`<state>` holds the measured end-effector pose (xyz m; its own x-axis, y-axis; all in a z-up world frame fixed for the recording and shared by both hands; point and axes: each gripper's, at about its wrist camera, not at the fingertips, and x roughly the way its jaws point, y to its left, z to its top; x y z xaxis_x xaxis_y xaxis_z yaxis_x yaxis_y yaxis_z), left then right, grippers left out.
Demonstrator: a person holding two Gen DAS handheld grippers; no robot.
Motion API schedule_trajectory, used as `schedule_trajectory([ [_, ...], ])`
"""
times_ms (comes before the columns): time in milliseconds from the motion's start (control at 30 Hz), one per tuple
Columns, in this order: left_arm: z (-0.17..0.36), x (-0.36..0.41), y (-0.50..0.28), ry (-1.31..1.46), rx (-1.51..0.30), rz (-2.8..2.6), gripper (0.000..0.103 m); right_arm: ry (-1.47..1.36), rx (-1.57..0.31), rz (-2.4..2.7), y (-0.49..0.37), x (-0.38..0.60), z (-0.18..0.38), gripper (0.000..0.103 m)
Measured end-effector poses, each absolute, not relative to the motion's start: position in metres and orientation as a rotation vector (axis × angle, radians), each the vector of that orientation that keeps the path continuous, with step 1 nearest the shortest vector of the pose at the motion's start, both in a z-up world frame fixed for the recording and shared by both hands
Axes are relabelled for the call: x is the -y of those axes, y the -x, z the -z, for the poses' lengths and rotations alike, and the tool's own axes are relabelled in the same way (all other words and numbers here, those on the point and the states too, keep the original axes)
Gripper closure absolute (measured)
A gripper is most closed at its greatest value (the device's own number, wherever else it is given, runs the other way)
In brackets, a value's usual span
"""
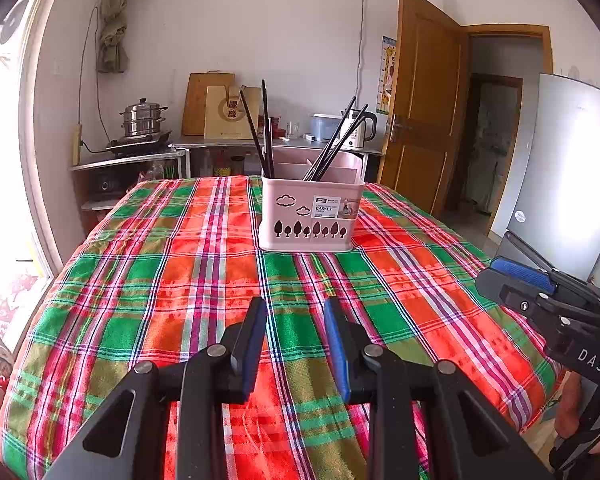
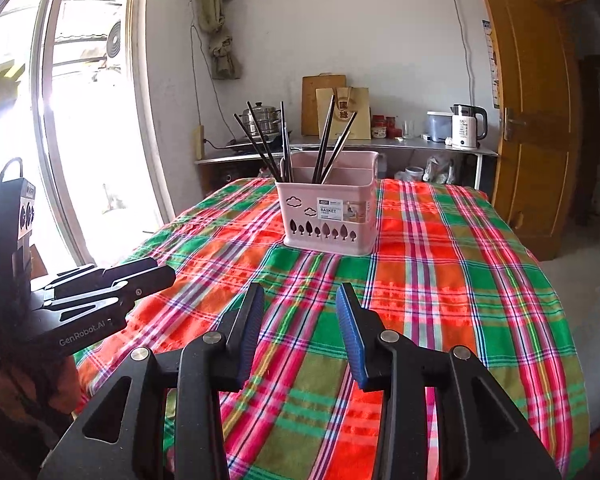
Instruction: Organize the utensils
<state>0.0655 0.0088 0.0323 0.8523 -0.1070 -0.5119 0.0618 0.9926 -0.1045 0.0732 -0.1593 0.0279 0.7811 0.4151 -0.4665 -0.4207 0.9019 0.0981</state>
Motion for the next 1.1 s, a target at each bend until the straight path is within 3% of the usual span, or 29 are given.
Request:
schedule_trajectory([
  [1100,-0.0325,-0.0058,-0.0643,0.084,-0.535,0.082,0.074,0.022,-0.519,-0.46,-0.0746,0.1541,-0.0245,0.064],
])
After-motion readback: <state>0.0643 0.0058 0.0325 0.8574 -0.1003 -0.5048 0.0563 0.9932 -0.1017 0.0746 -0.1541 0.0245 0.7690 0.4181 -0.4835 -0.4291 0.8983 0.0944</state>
